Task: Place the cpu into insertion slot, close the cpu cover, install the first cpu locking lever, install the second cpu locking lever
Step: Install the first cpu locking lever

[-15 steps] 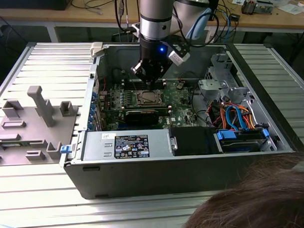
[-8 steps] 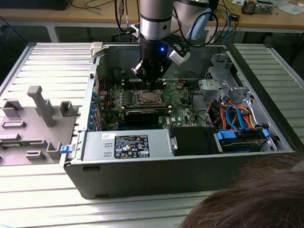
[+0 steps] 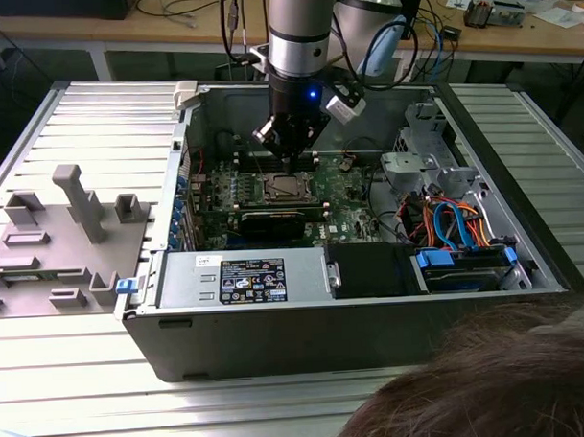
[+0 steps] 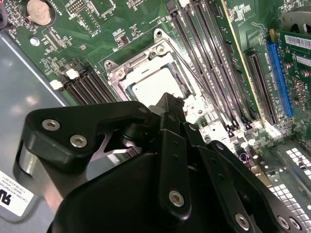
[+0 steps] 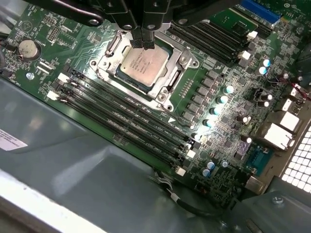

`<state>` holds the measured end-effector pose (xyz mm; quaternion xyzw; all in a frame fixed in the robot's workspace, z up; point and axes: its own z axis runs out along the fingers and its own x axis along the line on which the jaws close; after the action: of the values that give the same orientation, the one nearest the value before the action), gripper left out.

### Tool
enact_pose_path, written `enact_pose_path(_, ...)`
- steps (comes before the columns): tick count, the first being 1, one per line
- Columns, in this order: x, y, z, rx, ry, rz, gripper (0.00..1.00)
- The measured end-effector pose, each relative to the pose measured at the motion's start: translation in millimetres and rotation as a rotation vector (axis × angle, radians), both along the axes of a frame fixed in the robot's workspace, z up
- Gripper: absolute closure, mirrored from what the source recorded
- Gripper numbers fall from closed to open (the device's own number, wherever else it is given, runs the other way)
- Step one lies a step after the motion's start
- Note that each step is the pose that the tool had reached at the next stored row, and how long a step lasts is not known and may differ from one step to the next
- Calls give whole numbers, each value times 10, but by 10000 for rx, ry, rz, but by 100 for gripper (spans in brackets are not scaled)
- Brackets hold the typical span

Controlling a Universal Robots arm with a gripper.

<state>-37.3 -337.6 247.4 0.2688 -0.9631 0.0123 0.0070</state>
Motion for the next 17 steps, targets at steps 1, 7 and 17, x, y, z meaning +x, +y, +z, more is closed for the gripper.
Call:
enact_pose_path(1,0,0,0,0,0,51,89)
enact_pose_path(7,0,0,0,0,0,305,89)
enact_pose_path(17,0,0,0,0,0,755,89)
